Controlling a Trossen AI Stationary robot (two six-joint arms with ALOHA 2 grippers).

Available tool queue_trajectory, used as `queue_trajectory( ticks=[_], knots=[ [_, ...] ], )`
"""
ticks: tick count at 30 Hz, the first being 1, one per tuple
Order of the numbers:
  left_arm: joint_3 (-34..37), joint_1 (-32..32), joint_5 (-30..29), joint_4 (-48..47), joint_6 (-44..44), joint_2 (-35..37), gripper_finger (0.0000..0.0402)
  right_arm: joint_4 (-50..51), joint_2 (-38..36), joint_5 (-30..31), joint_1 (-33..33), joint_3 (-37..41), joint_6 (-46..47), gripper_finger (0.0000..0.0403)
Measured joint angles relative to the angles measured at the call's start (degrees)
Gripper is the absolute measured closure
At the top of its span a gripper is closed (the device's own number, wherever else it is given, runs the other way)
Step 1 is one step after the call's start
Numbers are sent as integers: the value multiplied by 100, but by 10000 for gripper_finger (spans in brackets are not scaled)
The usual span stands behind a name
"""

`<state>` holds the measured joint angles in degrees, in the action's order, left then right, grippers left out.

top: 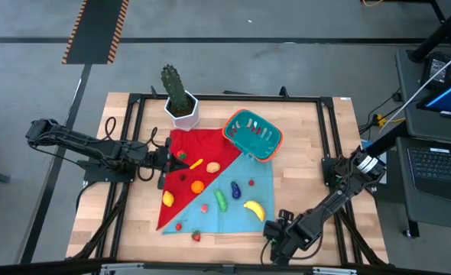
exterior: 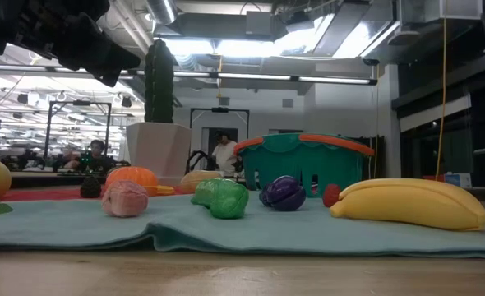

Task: Build produce basket
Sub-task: Put the green pear into the blue basket

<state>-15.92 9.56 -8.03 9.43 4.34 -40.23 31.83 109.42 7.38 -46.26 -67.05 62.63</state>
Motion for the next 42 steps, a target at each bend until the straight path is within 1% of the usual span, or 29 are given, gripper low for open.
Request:
queue_trajectory(
  ticks=[8,11,14,18,23,26,28,31,35,39,42],
  knots=[
    [0,0,0,0,0,0,401,0,-178,162,49,17,-171,187],
    [0,0,0,-2,0,0,401,116,-407,176,82,17,-236,187],
    [0,0,0,-4,0,0,401,250,-798,392,100,15,-303,187],
    [0,0,0,-4,0,0,401,685,-1402,979,99,15,-446,187],
    [0,0,0,-70,-41,0,401,1496,-2109,2004,89,11,-737,187],
    [0,0,0,-123,-39,-2,401,1651,-2491,2693,57,223,-808,187],
    [0,0,0,-129,-39,-2,401,1600,-2693,2902,57,482,-803,187],
    [0,0,0,-129,-42,-2,401,1157,-2947,3044,57,1025,-753,187],
    [0,0,0,-130,-44,-2,401,-60,-3156,3259,57,1882,-1020,187],
    [0,0,0,-131,-44,-2,401,-1713,-3387,3518,66,2674,-1801,187],
    [0,0,0,-131,-44,0,401,-2990,-3602,3780,66,3180,-2643,187]
  ],
)
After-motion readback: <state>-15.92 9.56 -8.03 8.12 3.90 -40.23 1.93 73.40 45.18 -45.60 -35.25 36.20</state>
